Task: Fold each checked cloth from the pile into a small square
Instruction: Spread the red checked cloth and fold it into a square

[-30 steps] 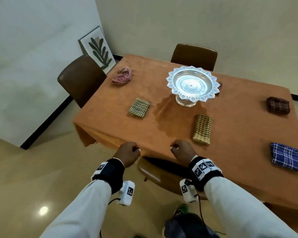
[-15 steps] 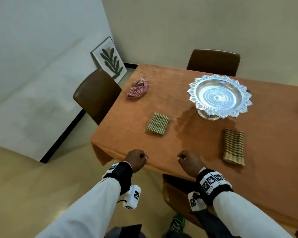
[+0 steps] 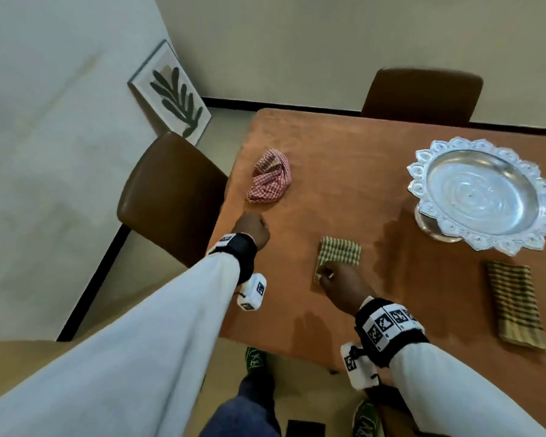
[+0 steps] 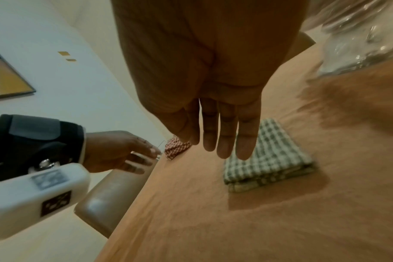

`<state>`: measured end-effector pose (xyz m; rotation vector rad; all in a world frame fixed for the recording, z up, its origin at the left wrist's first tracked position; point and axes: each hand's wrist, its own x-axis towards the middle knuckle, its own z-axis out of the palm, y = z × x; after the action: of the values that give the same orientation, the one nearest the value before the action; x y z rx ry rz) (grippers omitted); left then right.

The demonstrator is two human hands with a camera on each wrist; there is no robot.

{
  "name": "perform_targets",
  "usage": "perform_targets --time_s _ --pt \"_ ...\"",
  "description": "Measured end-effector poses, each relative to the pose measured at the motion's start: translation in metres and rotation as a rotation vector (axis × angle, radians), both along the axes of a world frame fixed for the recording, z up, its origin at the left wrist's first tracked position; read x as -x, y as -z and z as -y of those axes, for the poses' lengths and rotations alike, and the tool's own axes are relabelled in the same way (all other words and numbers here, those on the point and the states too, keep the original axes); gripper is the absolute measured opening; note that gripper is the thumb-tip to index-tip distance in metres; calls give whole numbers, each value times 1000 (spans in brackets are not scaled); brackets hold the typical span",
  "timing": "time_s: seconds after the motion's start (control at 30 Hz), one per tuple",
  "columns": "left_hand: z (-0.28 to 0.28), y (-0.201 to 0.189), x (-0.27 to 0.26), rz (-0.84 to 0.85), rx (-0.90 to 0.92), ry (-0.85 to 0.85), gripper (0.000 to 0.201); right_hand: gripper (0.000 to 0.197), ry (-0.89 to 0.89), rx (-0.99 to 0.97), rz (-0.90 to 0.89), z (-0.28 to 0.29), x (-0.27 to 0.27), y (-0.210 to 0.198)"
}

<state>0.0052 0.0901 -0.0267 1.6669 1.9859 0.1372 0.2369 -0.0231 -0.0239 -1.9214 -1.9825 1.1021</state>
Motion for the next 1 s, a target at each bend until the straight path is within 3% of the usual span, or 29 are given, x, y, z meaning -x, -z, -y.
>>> perform_targets --time_s 0.23,0.3,0.37,0.5,0.63,0.73,0.83,0.9,1.0 --pt "-99 33 34 -113 51 184 44 26 0 123 12 -34 68 26" --pt "-108 40 39 -48 105 238 50 25 30 159 20 -35 77 31" --pt "-109 38 43 64 92 203 44 24 52 165 15 -34 81 32" --pt "-82 14 44 308 -173 76 15 23 122 129 -29 -35 83 26" --pt "-23 -15 40 476 -252 273 6 51 184 56 -67 -40 85 15" --pt "27 -18 45 341 -183 582 8 84 127 -19 -137 -37 93 7" --pt "68 -12 50 164 33 744 13 83 -47 50 -64 -32 104 1" --pt "84 -6 56 205 42 546 14 61 -160 76 23 -28 110 4" --pt "82 9 68 260 -64 74 9 32 -219 51 43 -18 115 6"
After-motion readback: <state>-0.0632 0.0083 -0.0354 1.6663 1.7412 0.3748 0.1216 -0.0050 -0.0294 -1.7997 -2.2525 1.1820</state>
